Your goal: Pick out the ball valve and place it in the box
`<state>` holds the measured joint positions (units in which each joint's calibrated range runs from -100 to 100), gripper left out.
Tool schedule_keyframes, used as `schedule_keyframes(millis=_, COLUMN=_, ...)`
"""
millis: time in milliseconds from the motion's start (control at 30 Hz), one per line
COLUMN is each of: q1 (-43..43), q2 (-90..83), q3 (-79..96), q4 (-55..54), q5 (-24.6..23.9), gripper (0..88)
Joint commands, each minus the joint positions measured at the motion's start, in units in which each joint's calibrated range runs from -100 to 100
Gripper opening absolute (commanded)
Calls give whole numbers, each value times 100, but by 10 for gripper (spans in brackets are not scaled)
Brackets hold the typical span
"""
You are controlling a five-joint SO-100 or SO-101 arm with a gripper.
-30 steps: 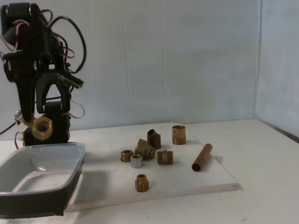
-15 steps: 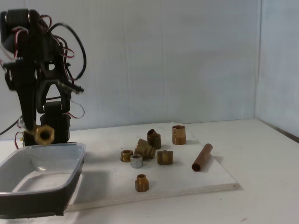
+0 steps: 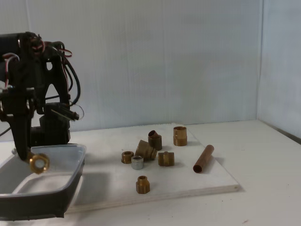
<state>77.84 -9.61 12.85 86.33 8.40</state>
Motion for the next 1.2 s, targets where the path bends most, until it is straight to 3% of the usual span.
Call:
schedule_keyframes(millis=0, q1=16, q2=42, q3=-147, q4=-165, q5=30, gripper=13)
schedule_keyframes(millis=1167, q1=-308, q2=109, q3=620, q4=-682, q5=108, gripper=13)
